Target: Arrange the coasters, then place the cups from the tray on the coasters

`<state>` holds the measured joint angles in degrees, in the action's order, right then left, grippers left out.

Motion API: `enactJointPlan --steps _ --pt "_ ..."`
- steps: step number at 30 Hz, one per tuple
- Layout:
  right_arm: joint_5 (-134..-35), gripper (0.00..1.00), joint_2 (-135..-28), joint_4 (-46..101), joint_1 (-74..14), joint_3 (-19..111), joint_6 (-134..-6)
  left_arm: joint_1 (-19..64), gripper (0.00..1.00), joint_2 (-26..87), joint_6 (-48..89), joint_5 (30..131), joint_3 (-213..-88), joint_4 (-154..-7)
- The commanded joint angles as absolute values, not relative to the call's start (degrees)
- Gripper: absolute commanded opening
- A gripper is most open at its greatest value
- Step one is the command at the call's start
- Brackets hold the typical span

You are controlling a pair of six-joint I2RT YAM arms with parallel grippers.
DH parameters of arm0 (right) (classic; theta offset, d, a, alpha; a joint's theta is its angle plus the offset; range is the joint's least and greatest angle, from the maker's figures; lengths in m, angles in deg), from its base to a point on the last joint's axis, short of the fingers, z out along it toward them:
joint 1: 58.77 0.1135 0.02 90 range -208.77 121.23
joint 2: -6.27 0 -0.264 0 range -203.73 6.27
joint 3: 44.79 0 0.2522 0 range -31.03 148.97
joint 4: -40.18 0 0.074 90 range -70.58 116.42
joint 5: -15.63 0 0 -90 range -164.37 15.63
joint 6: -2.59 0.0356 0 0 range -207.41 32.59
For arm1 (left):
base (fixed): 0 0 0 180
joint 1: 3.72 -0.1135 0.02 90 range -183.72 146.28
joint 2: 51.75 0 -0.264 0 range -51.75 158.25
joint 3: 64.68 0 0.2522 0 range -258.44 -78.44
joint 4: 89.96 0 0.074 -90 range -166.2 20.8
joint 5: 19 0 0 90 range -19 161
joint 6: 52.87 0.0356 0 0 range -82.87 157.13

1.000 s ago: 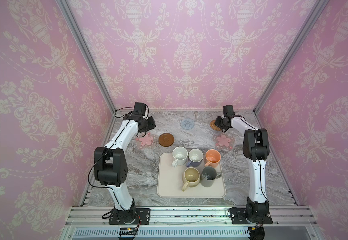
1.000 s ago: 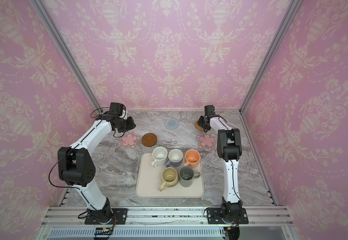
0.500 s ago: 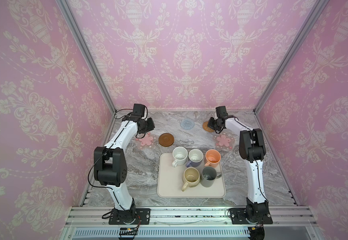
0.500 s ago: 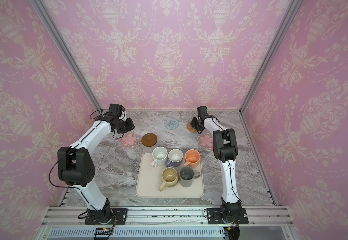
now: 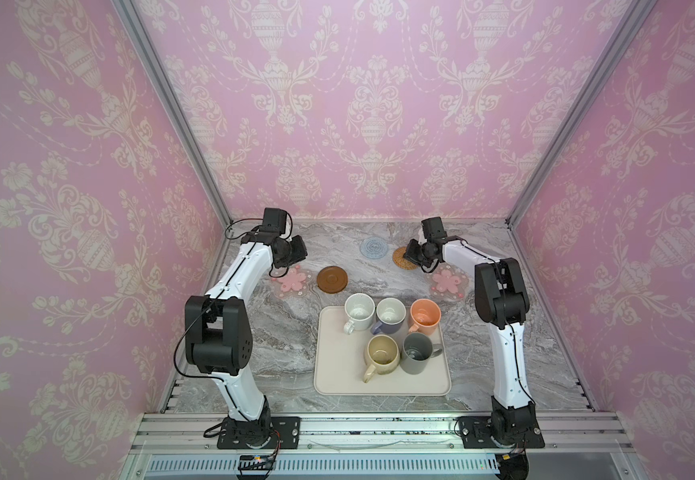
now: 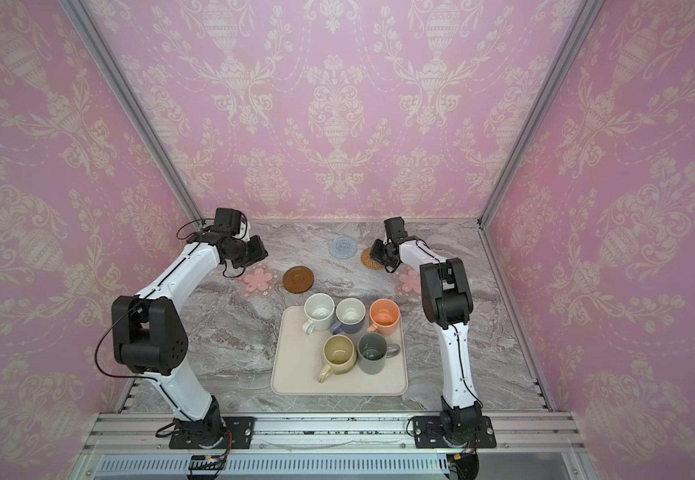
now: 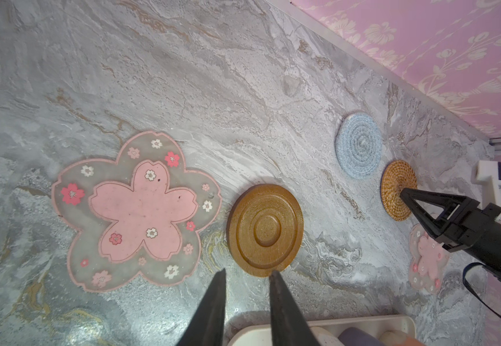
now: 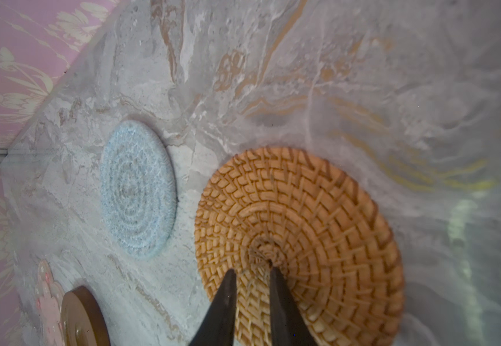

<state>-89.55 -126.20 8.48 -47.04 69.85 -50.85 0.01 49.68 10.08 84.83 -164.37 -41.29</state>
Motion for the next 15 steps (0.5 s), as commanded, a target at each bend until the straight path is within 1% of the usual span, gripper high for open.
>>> enactJointPlan --steps 1,15 --pt "-91.0 0.23 -125.37 2.41 -45.81 65.98 -50.07 -0.55 0.29 47.21 8.82 86.29 -163.69 -41.33" --pt "-91.77 0.23 -119.63 3.65 -44.18 56.38 -50.74 -0.78 0.29 44.76 7.97 87.09 -161.95 -41.74"
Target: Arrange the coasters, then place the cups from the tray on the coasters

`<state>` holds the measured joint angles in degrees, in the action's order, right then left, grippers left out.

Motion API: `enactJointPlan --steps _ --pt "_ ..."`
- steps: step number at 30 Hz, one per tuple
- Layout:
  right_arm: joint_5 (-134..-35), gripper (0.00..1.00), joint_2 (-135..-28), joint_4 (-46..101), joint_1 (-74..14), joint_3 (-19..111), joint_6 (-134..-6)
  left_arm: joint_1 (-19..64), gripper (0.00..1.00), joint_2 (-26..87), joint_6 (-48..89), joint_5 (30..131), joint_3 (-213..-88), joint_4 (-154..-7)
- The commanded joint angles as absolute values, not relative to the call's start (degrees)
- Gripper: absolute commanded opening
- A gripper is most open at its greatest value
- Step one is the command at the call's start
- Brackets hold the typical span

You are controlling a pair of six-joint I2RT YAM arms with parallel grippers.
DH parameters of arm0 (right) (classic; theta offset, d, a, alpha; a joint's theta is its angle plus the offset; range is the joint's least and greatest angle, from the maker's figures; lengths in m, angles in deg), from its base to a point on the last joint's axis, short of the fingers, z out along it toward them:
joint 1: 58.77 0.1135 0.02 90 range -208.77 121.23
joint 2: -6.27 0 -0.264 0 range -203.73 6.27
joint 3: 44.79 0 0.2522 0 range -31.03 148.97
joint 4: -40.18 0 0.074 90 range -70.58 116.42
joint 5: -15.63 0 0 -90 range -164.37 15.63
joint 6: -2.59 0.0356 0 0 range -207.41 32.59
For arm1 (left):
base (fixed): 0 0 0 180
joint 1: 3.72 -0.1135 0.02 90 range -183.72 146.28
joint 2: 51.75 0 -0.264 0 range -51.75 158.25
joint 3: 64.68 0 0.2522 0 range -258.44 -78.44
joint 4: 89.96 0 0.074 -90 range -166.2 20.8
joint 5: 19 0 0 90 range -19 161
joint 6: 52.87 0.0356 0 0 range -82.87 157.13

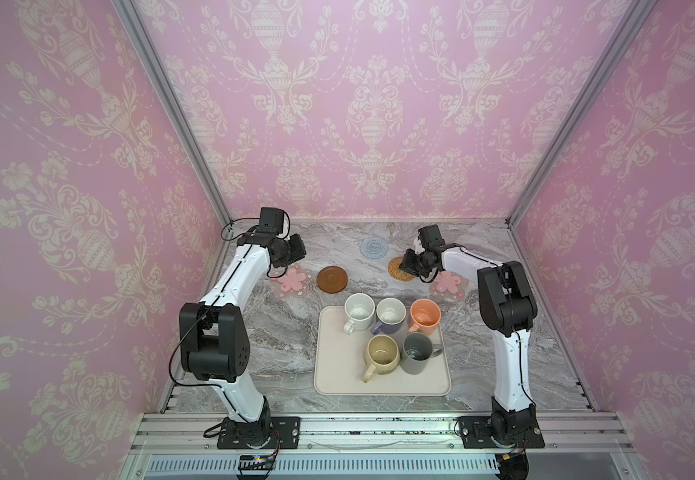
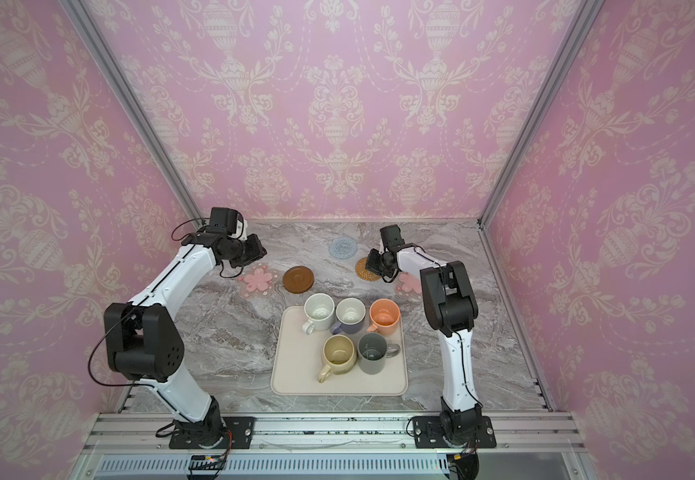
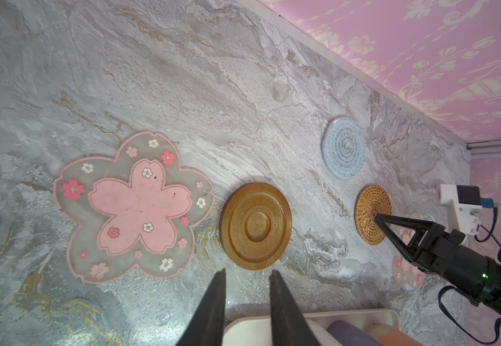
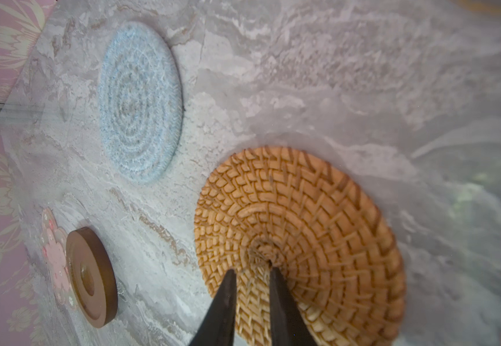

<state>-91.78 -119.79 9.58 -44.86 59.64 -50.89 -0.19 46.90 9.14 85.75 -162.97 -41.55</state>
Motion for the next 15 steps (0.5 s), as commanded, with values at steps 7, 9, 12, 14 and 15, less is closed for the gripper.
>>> enactJointPlan --steps 7,9,12,14,15 --pt "-91.67 0.23 -116.95 4.49 -44.09 52.39 -50.7 -0.78 0.29 43.94 7.84 87.35 -161.48 -41.74" --pt "-91.46 0.23 -116.1 4.85 -44.09 50.89 -50.67 -0.73 0.29 43.82 7.77 87.48 -161.41 -41.84" --pt "-91.1 0.23 -115.03 4.82 -44.09 49.25 -51.1 -0.73 0.29 43.87 7.6 87.95 -161.32 -42.01" --pt "-90.73 0.23 -114.47 4.64 -44.13 48.46 -51.42 -0.73 0.29 43.87 7.39 88.21 -161.09 -42.09" --pt "-90.64 0.23 -114.22 4.63 -44.07 48.13 -51.54 -0.8 0.29 43.83 7.26 88.39 -161.0 -42.13"
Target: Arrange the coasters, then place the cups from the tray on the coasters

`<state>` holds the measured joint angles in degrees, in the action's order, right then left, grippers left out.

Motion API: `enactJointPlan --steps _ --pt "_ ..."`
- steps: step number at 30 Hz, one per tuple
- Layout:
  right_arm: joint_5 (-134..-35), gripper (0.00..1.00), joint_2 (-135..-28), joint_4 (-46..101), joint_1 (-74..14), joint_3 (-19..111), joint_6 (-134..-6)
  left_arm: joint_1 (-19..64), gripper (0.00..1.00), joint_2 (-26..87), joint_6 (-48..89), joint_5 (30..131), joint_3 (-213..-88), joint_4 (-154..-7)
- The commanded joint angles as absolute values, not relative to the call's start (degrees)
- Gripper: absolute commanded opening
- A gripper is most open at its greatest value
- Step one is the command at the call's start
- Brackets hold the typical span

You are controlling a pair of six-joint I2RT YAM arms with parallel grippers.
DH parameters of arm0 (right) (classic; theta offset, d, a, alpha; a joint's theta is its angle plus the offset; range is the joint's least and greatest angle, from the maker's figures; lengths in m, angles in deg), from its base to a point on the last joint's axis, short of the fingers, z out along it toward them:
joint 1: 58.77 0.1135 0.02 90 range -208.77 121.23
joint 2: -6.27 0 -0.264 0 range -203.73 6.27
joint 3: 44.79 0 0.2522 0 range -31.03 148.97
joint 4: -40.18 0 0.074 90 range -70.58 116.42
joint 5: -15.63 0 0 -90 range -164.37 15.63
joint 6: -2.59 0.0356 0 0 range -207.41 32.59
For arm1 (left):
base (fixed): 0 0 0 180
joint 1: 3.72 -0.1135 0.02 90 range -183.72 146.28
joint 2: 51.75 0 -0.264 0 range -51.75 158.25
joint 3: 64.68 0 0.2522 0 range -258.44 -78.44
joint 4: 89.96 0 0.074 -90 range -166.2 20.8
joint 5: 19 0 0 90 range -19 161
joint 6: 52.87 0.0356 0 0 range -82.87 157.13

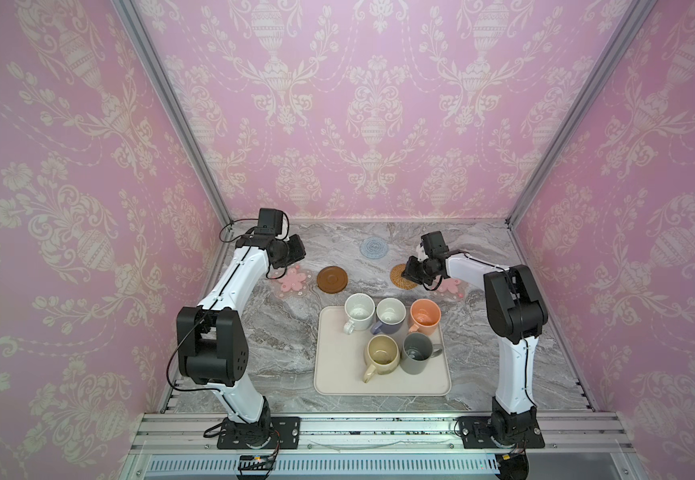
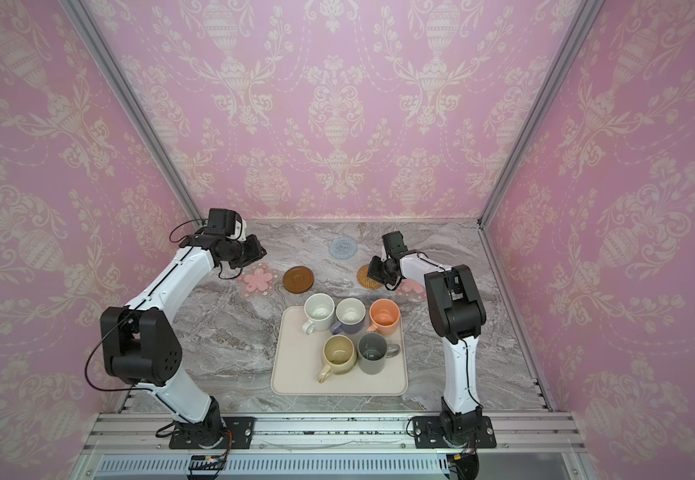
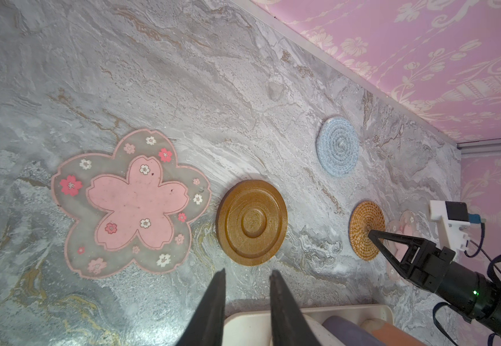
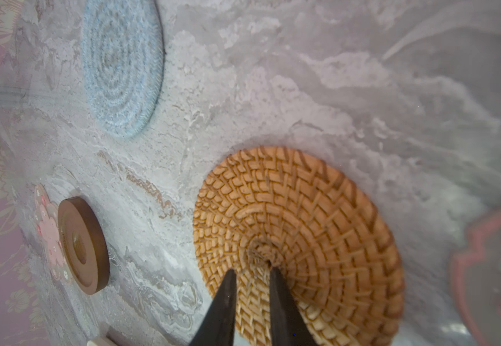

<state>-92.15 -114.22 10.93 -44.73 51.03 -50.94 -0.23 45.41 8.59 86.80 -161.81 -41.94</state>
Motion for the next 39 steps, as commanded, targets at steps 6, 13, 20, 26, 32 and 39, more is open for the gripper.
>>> enactJointPlan --steps 6,13,20,26,32,39 --pt "-89.96 0.23 -113.19 4.18 -44.18 47.05 -52.37 -0.73 0.29 43.61 6.98 88.96 -160.53 -42.37" --pt "-88.49 0.22 -111.99 4.03 -44.92 45.81 -52.64 -0.75 0.29 43.26 6.98 89.02 -160.53 -42.1" --pt "-88.65 0.22 -110.87 4.65 -46.36 43.83 -52.78 -0.65 0.29 43.43 6.68 89.02 -160.95 -42.01" --pt "-91.4 0.28 -110.78 5.4 -46.46 44.02 -54.33 -0.68 0.29 43.52 6.28 89.0 -160.79 -42.19" --pt "-91.25 0.36 -107.95 5.39 -46.45 44.0 -55.34 -0.67 0.29 43.64 6.19 89.02 -161.44 -42.03" --pt "-88.67 0.37 -101.83 5.21 -47.27 42.71 -56.45 -0.53 0.29 44.29 6.24 89.2 -163.27 -41.01"
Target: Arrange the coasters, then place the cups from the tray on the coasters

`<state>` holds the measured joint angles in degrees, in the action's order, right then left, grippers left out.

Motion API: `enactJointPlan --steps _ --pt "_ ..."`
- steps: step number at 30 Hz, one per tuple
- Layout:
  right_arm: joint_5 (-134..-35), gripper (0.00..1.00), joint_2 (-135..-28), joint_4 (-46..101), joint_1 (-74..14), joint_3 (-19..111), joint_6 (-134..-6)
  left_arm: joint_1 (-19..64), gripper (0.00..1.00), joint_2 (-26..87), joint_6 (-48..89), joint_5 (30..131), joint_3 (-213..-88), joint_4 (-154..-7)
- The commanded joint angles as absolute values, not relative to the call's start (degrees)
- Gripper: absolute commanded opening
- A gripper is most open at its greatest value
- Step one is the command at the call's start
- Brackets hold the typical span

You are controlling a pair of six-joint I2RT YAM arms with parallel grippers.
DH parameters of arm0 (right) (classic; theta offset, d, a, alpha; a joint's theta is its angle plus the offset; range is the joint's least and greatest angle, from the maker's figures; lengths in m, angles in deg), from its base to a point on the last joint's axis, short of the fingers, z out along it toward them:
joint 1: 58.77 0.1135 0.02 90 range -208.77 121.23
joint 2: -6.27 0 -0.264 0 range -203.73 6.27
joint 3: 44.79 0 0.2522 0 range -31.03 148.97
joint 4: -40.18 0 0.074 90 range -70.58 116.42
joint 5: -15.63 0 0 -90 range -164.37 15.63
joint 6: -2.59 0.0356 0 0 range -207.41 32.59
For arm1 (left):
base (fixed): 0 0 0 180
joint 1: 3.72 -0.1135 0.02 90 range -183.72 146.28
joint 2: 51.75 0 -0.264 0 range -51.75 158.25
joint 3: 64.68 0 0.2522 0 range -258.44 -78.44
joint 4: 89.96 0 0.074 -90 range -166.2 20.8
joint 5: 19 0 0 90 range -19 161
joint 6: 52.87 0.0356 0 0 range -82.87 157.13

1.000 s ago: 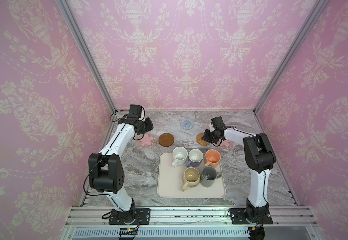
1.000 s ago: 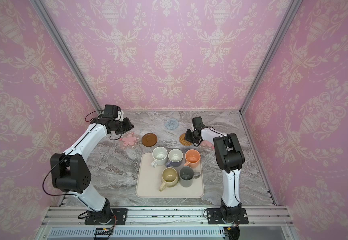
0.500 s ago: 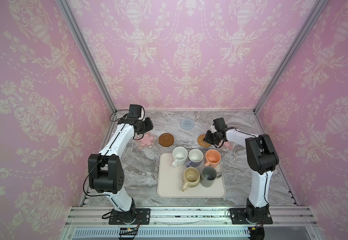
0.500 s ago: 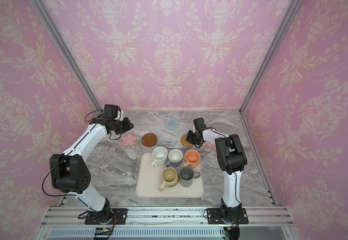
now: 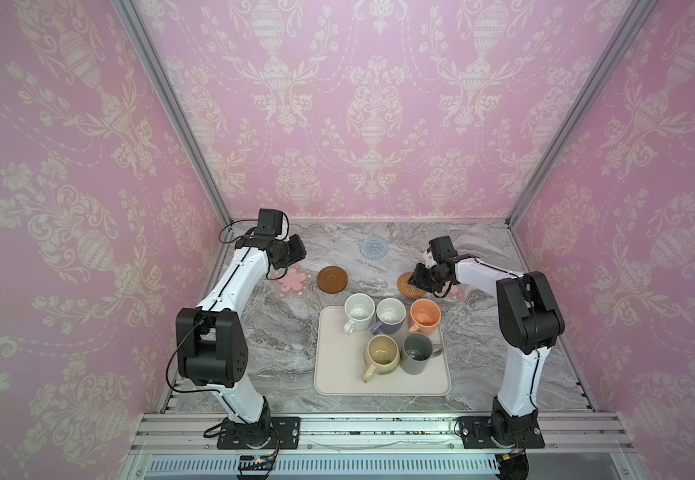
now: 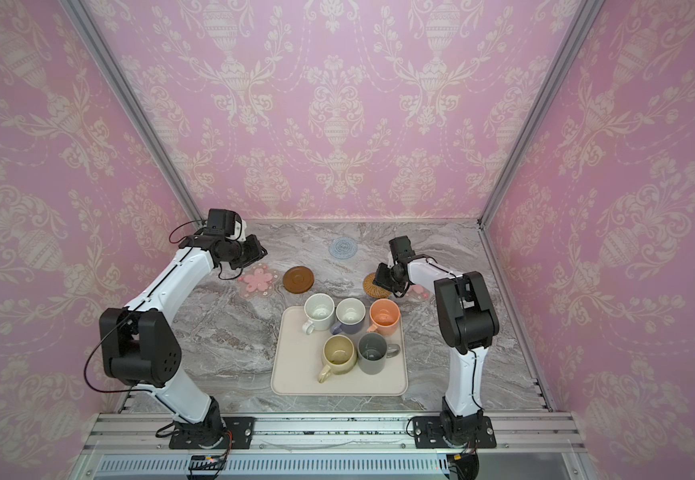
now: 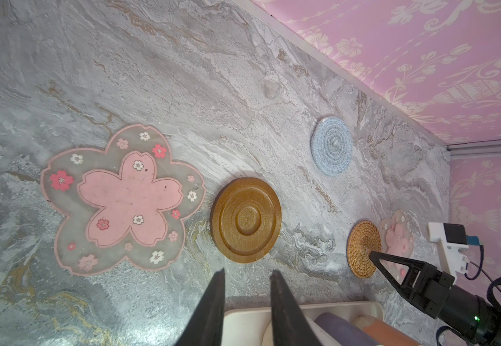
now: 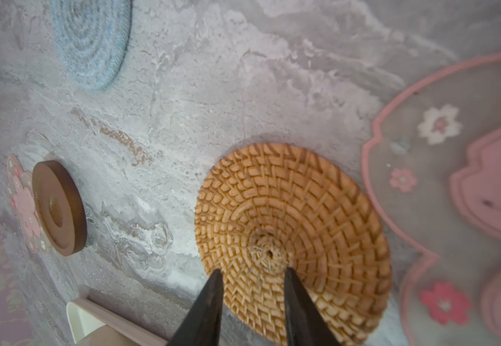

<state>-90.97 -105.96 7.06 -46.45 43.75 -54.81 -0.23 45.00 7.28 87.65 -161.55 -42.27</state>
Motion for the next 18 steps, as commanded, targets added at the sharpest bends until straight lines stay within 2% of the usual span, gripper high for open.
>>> enactJointPlan --steps 1,6,18 --pt "-88.74 0.39 -101.06 5.72 -47.56 42.33 -56.54 -0.42 0.29 44.38 6.19 89.13 -163.65 -40.71" --pt "-89.01 0.42 -98.56 6.73 -49.0 40.91 -56.9 0.55 0.29 44.83 6.15 88.24 -165.72 -39.18" --pt "-79.9 0.41 -100.99 4.03 -50.51 40.39 -60.28 6.46 0.29 50.41 7.17 82.6 -177.66 -31.05"
